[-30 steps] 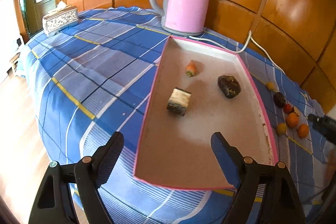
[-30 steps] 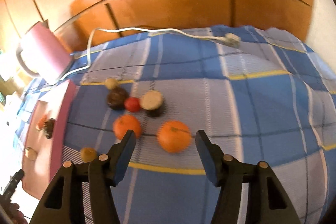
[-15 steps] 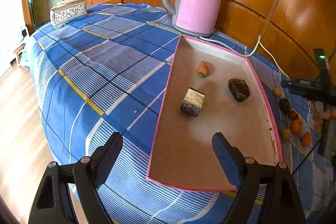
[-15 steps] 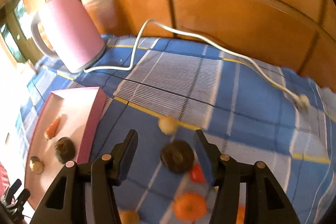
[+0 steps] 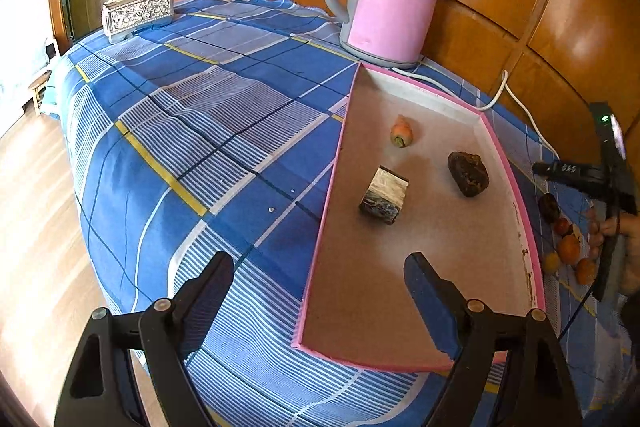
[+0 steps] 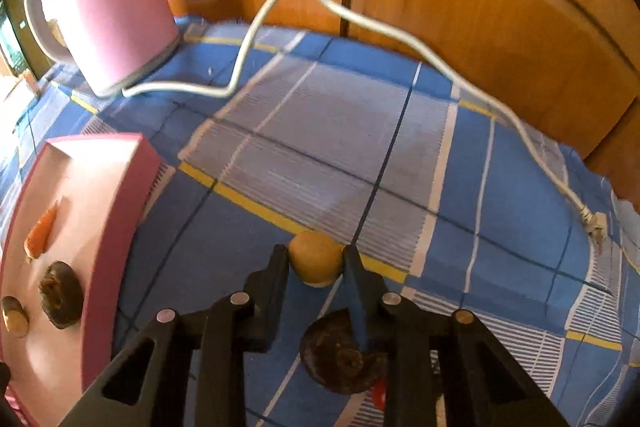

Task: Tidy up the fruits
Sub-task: 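Reach the right gripper to a small yellow round fruit and grasp it, then carry the yellow fruit into the tray and open the right gripper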

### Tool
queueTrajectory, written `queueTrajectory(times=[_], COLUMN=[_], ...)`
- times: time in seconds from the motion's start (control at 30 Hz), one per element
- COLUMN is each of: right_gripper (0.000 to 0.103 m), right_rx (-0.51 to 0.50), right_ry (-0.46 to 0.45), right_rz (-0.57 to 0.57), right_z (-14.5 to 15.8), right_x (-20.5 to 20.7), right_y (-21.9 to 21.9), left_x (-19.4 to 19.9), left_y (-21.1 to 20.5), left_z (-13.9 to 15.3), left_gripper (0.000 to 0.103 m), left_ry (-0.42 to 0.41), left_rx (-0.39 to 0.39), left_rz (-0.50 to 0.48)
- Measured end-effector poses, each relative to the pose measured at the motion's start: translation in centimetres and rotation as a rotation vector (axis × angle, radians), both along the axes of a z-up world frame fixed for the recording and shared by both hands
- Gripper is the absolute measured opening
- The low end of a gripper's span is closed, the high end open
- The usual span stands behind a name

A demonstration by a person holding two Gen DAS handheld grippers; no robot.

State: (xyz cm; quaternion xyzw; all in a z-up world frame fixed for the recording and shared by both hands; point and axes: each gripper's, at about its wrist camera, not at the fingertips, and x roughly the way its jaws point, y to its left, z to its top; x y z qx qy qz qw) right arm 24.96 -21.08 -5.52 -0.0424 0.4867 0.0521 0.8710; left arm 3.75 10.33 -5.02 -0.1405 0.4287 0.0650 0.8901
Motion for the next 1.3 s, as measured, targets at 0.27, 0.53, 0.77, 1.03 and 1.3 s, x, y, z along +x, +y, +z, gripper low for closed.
queueTrajectory(times=[0.27,0.53,0.77,1.03,1.3], right_gripper=[0.027,0.027,0.027,0.028,0.037], right_rx=[0.09,0.212,0.256,0.275,0.281], right_ry=[-0.105,-0.074,-0.01,0.01,0.012], right_rz=[0.073,0.267,0.328,0.293,0.255], right_z=[4.4,5.4,3.9,3.4,2.8], right_x=[-3.3,-8.3,-11.2,-11.6,-12.0], right_y=[1.9,8.6,12.5,13.9,13.4], left_x=[-0.4,-1.1,-1.4,-1.7,-1.7], left_y=[-0.1,0.2,-0.1,-0.6,-0.9], left_z=[0.5,1.1,1.5,2.0,2.1], left_gripper=[0.087,0.088,0.088,0.088,0.088], left_ry=[-0.005,-0.018,-0.026,-0.042,-0.044], left_rx=[-0.004,-0.001,-0.001,0.002,0.002], left_rz=[0.011,0.033,0.021,0.007,0.0])
